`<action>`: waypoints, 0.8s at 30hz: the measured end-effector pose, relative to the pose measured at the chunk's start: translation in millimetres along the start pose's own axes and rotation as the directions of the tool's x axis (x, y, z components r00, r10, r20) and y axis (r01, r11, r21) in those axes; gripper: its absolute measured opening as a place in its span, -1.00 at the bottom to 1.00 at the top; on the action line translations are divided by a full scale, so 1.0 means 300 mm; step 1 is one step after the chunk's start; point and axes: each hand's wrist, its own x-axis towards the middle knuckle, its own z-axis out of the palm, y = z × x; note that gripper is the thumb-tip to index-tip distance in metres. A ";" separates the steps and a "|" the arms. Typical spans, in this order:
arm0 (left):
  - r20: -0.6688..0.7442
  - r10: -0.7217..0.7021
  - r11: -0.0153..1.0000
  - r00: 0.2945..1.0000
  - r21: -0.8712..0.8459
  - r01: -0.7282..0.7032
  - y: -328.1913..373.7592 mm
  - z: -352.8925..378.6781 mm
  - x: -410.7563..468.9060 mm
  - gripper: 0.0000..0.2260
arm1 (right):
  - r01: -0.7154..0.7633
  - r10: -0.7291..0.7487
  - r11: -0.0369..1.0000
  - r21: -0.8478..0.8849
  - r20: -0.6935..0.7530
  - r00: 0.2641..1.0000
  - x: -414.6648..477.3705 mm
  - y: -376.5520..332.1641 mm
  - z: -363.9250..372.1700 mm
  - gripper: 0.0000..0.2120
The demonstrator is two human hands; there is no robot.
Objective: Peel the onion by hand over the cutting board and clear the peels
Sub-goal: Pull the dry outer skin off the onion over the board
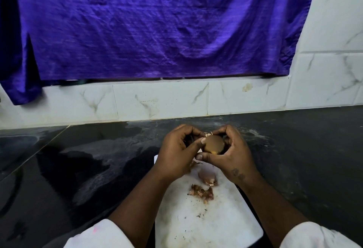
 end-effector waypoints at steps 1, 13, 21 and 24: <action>-0.020 -0.015 1.000 1.000 -0.016 0.015 -0.005 -0.003 0.002 -0.94 | -0.006 0.006 1.000 0.002 0.008 1.000 0.001 0.004 0.000 -0.39; 0.042 0.011 0.999 0.999 -0.034 -0.010 0.008 -0.013 -0.011 -0.63 | -0.001 0.001 1.000 -0.005 0.014 1.000 -0.002 -0.006 -0.002 -0.43; 0.010 0.093 0.995 0.996 0.035 -0.094 -0.002 -0.016 -0.001 -0.88 | -0.031 0.031 0.997 0.066 0.005 1.000 -0.003 -0.012 -0.010 -0.42; 0.043 0.043 0.999 0.998 0.000 -0.043 -0.004 -0.015 0.001 -0.89 | -0.066 0.067 0.993 0.096 -0.004 0.998 0.000 -0.010 -0.012 -0.44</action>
